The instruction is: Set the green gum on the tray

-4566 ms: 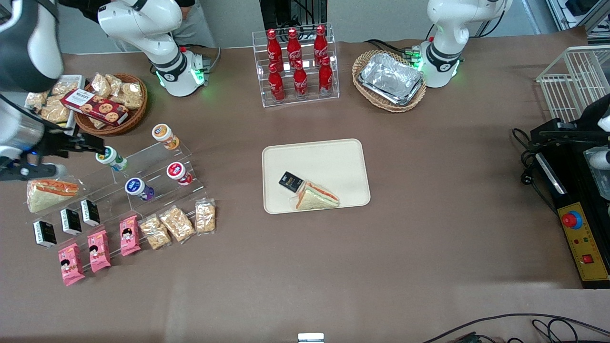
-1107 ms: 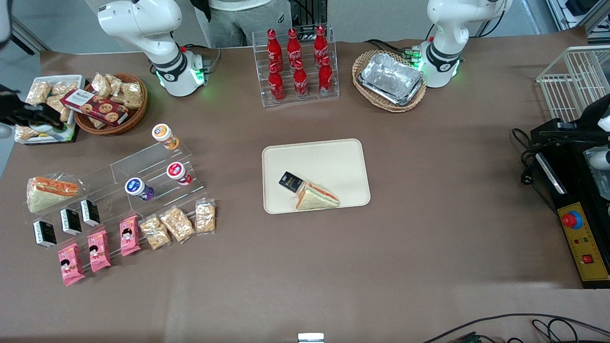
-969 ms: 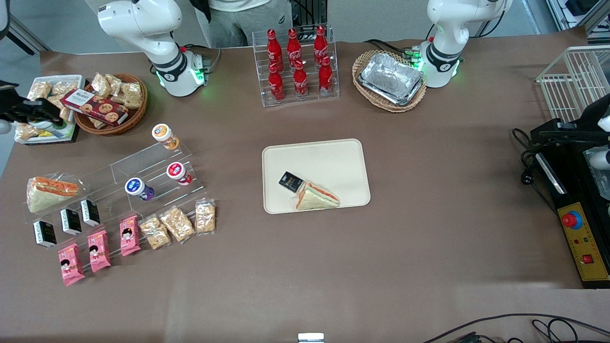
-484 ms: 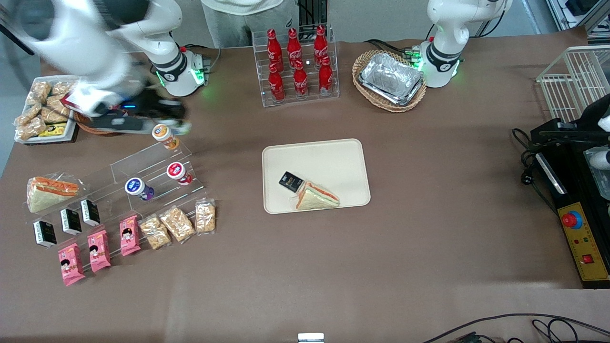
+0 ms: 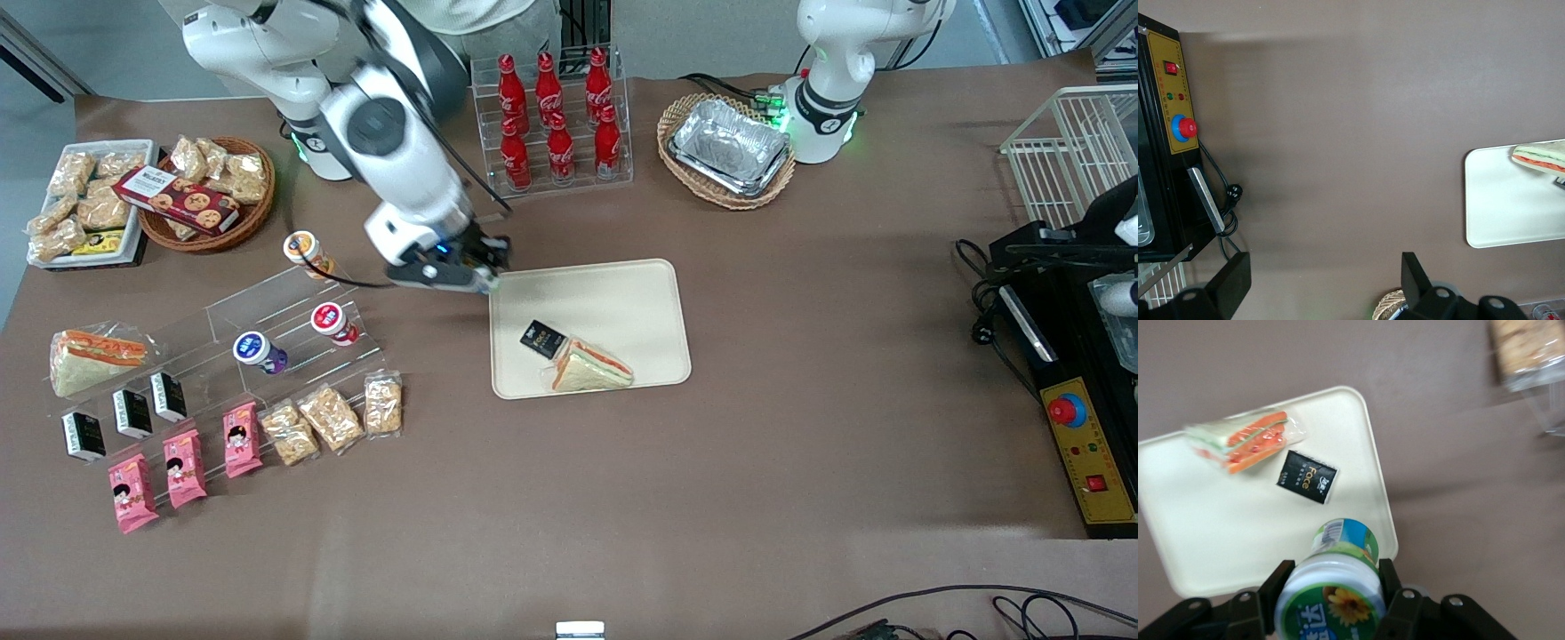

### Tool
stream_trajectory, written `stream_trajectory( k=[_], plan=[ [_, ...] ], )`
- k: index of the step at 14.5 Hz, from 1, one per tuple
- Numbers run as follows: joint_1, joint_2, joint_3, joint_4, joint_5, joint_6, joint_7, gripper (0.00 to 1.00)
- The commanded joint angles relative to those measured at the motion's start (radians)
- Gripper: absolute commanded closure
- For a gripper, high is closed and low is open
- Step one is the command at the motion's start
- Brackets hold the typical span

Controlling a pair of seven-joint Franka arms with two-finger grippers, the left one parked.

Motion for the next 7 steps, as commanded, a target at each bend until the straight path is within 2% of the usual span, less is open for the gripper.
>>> stream_trajectory(
  k=[1,4,7],
  plan=[
    [0.040,0.189,0.004,-0.005,-0.166,0.167,0.118,0.86],
    [0.072,0.283,0.004,-0.005,-0.280,0.234,0.216,0.86],
    [0.075,0.332,0.004,-0.005,-0.284,0.261,0.222,0.85]
  ],
)
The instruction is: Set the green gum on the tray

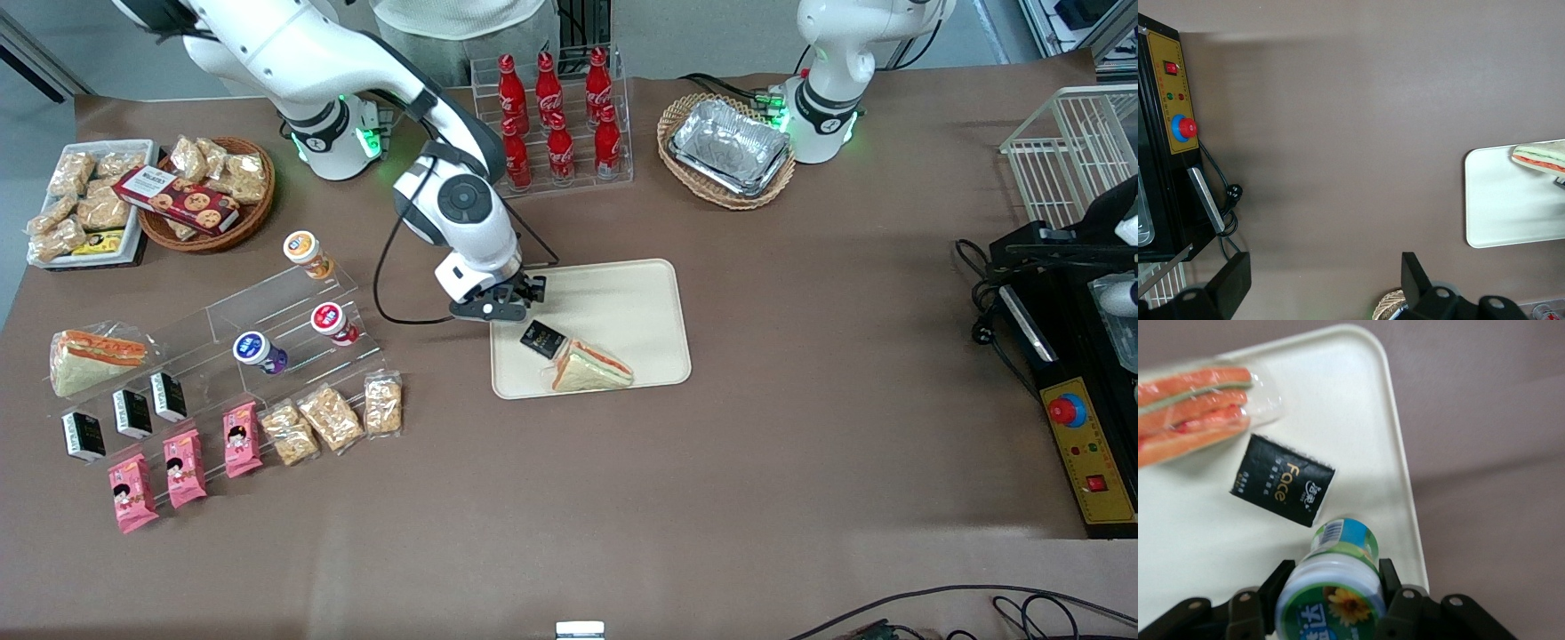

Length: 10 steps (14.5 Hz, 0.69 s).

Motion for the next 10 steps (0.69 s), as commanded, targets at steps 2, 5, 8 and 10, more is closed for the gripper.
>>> stream_trajectory(
  k=[2,5,8,10],
  plan=[
    [0.017,0.054,0.003,0.021,-0.031,0.024,0.029,0.85],
    [0.017,0.068,0.004,0.010,-0.031,0.048,0.031,0.83],
    [0.014,0.080,0.004,-0.008,-0.031,0.085,0.031,0.70],
    [0.013,0.085,0.003,-0.008,-0.031,0.085,0.031,0.15]
  ],
)
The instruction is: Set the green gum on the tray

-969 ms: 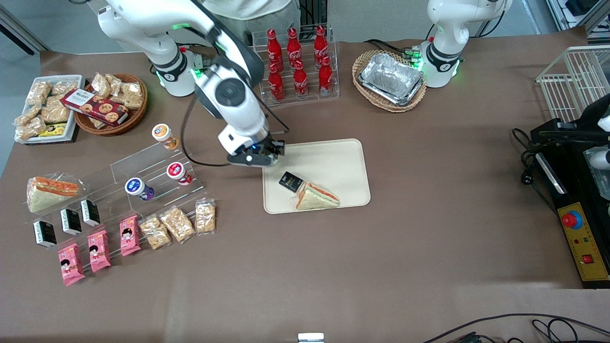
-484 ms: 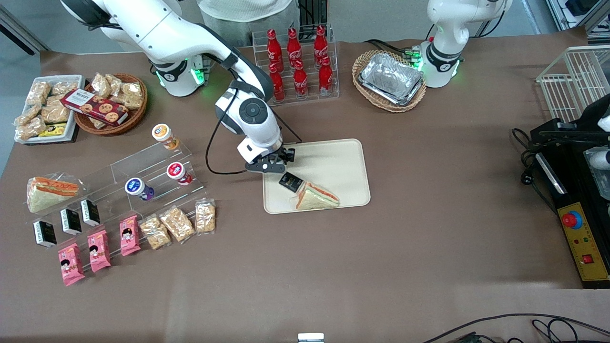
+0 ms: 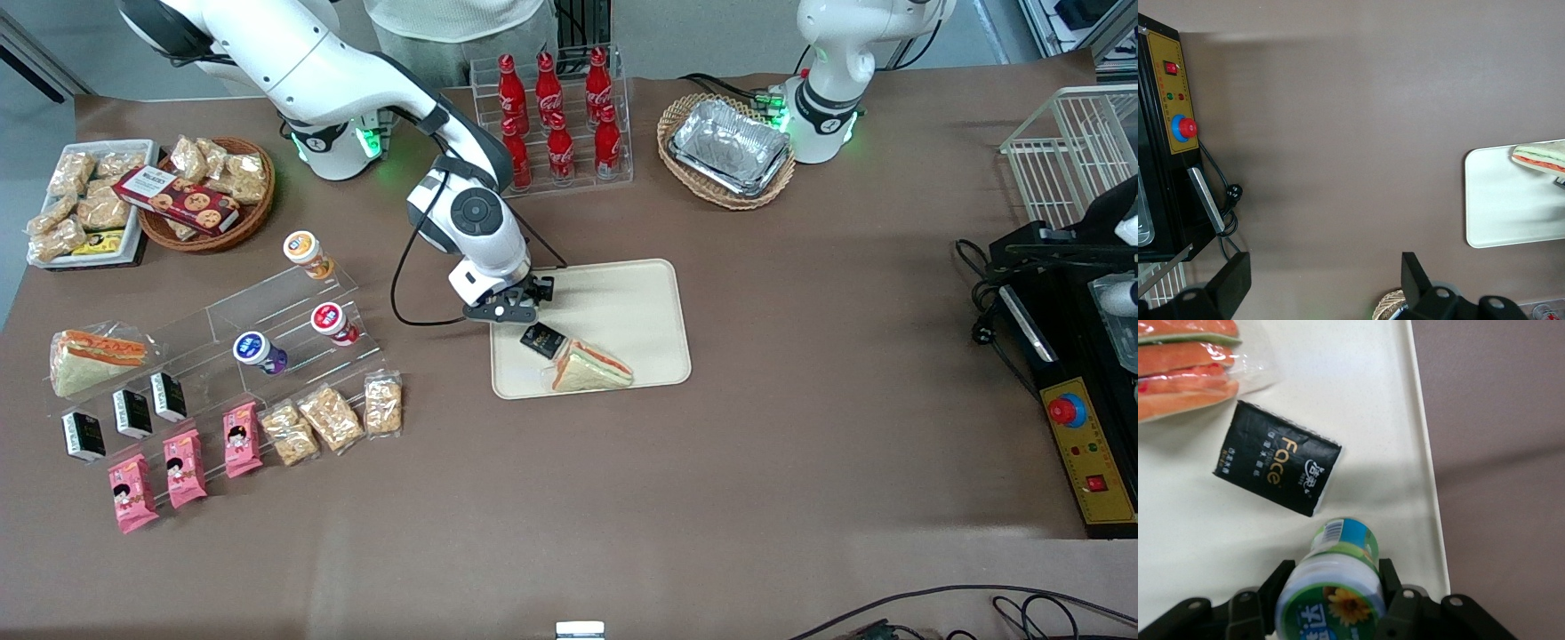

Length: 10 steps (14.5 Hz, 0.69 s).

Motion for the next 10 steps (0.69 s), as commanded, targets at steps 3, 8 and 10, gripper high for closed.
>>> stream_trajectory(
  k=[3,8,10],
  plan=[
    [-0.005,0.016,0.004,0.000,-0.029,0.027,0.028,0.01],
    [-0.042,-0.144,0.007,0.005,-0.015,-0.147,0.010,0.00],
    [-0.053,-0.224,0.007,0.014,0.008,-0.248,-0.005,0.00]
  ],
)
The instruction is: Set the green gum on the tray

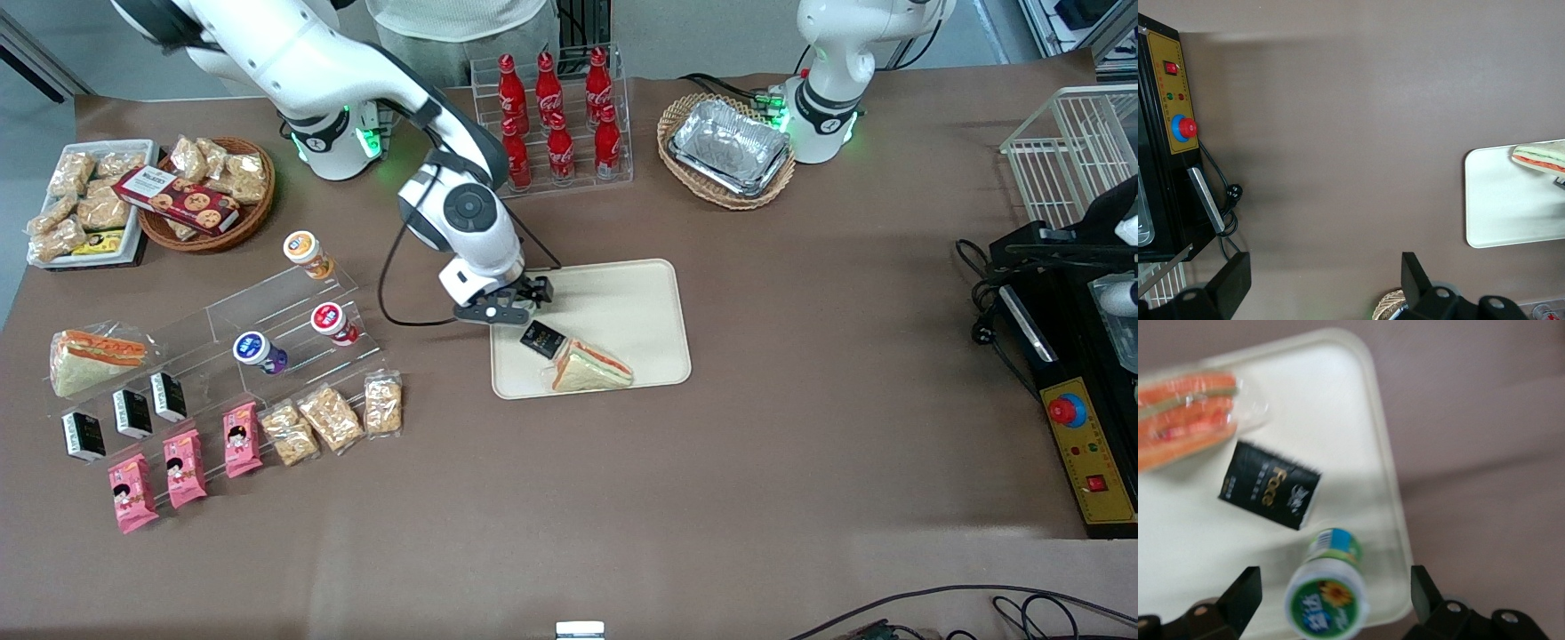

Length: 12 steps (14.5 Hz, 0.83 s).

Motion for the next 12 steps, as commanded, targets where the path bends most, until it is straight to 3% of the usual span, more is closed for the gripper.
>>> stream_trajectory(
  k=[1,4,6,8,12],
  plan=[
    [-0.039,-0.184,0.008,0.000,0.052,-0.181,-0.044,0.00],
    [-0.134,-0.297,-0.015,0.012,0.216,-0.294,-0.274,0.00],
    [-0.173,-0.348,-0.107,0.032,0.233,-0.374,-0.440,0.00],
    [-0.174,-0.387,-0.258,0.072,0.233,-0.457,-0.607,0.00],
    [-0.176,-0.362,-0.551,0.300,0.227,-0.638,-0.926,0.00]
  ],
)
